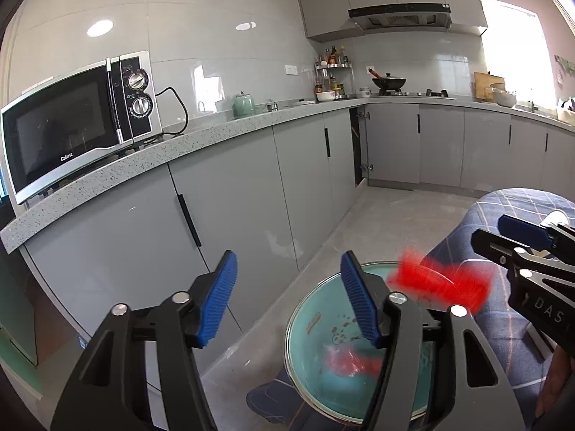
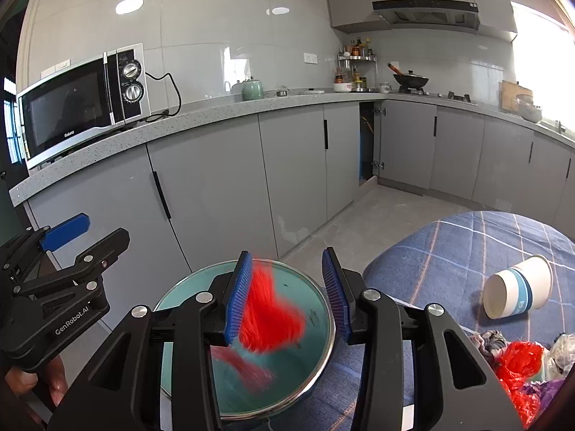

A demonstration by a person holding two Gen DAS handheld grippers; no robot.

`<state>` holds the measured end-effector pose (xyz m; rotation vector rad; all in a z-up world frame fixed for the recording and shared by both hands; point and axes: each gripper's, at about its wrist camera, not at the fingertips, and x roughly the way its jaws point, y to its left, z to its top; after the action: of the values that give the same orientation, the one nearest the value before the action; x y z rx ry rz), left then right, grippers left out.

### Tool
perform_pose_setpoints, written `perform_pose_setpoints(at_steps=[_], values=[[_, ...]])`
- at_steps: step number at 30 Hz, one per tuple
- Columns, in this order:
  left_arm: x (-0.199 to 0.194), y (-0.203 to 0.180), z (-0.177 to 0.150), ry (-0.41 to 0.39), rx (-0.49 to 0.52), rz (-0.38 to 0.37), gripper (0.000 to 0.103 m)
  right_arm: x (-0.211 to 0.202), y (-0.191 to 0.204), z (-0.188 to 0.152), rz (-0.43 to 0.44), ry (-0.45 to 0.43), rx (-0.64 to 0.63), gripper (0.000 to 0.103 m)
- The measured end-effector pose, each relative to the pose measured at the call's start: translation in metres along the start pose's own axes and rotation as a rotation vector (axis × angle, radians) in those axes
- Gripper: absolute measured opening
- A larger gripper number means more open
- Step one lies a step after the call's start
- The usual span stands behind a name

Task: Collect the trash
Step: 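Carry both items over the teal bucket and open both tools to drop them, then move the left tool back to the table and grasp the red plastic bag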

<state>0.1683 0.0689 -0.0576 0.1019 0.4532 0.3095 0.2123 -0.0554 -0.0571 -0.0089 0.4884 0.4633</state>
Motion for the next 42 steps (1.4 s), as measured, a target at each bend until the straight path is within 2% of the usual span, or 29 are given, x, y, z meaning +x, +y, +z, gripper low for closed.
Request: perform_pose_setpoints(at_steps=[14,23,32,42], values=[[-0.006,-0.004,-0.002,-0.005,0.004,-0.005,0.066,-0.013,-0.009,-0.010,-0.025,0.000,0.018,0.046],[-0.012,-0.020,-0.008,0.002,0.028,-0.035,0.068,-0.045,-0.022,-0.014,-0.067,-0.030,0.011,0.049],[-0.024,-0.064,-0.013,0.004,0.092,-0.142,0.069,-0.106,-0.061,-0.033,-0.188,-0.064,0.031,0.052],[-0.050,-0.139,-0.019,-0.027,0.211,-0.290,0.069,-0.185,-0.127,-0.068,-0.405,-0.094,0.107,0.056]])
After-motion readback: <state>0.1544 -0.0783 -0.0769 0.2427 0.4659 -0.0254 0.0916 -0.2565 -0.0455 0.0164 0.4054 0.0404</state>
